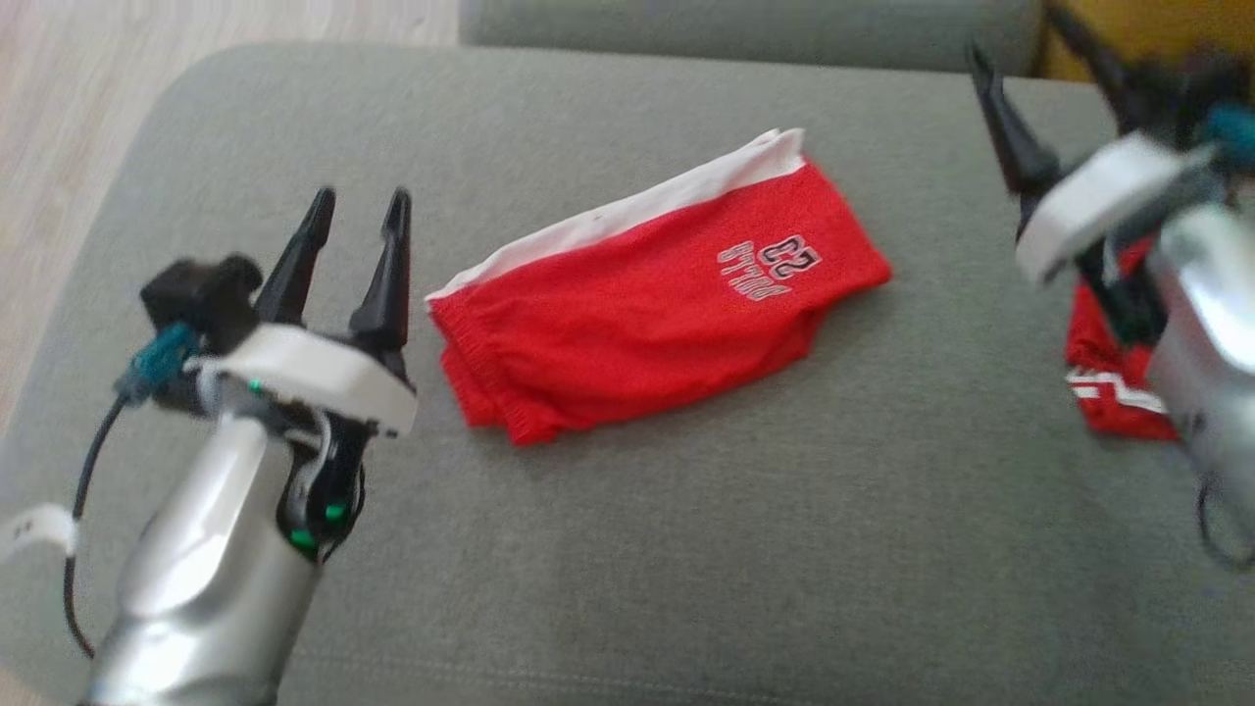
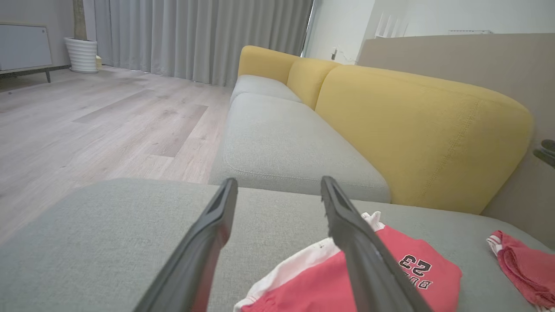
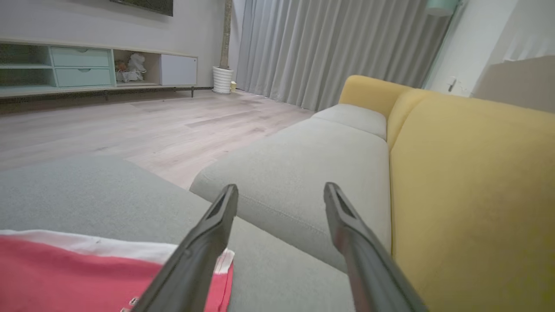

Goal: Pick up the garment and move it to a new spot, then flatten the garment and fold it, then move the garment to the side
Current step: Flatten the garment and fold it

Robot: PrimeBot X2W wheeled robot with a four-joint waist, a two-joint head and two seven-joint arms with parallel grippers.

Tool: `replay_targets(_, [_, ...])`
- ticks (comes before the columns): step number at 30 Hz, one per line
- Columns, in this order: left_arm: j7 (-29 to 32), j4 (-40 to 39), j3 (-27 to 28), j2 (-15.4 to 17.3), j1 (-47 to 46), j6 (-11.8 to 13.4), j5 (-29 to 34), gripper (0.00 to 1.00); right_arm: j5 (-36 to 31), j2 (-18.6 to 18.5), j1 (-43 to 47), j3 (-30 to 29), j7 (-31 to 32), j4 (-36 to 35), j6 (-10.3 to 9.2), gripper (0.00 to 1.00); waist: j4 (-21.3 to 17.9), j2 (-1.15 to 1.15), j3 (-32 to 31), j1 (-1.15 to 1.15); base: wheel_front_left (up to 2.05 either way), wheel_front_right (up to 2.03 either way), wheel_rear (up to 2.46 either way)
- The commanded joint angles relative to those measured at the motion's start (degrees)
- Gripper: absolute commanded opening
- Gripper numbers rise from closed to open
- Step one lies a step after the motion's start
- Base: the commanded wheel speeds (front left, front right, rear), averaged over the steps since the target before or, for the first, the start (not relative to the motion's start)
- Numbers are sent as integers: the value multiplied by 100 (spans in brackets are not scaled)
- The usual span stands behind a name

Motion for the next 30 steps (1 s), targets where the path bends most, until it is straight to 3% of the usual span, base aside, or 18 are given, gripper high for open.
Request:
replay_targets(1, [-69, -287, 333, 180, -10, 53, 69, 100, -171, 58, 453, -279, -59, -260, 11, 100, -258, 0, -256, 0, 0, 0, 0])
replay_targets(7, [-69, -755, 670, 3, 613, 194, 239, 100, -1026, 284, 1626, -1678, -60, -957, 11, 100, -385, 0, -355, 0, 0, 0, 0])
replay_targets(13, [-69, -1009, 907, -242, 1191, 166, 635, 100, -2060, 971, 2966, -3004, -58, -1930, 11, 100, -443, 0, -398, 0, 0, 0, 0])
replay_targets(19, [-69, -1130, 994, -457, 1660, 105, 1272, 100, -2956, 1601, 3962, -3589, 184, -2663, 11, 100, -498, 0, -478, 0, 0, 0, 0])
replay_targets(22, [-69, -1189, 1216, -732, 2033, 65, 1567, 100, -3329, 1934, 4522, -3846, 280, -3010, 11, 100, -531, 0, -546, 0, 0, 0, 0])
replay_targets(30, [-69, -1302, 1714, -1061, 2414, -143, 1884, 100, -3440, 2144, 4898, -3993, 451, -3380, 11, 100, -508, 0, -570, 0, 0, 0, 0])
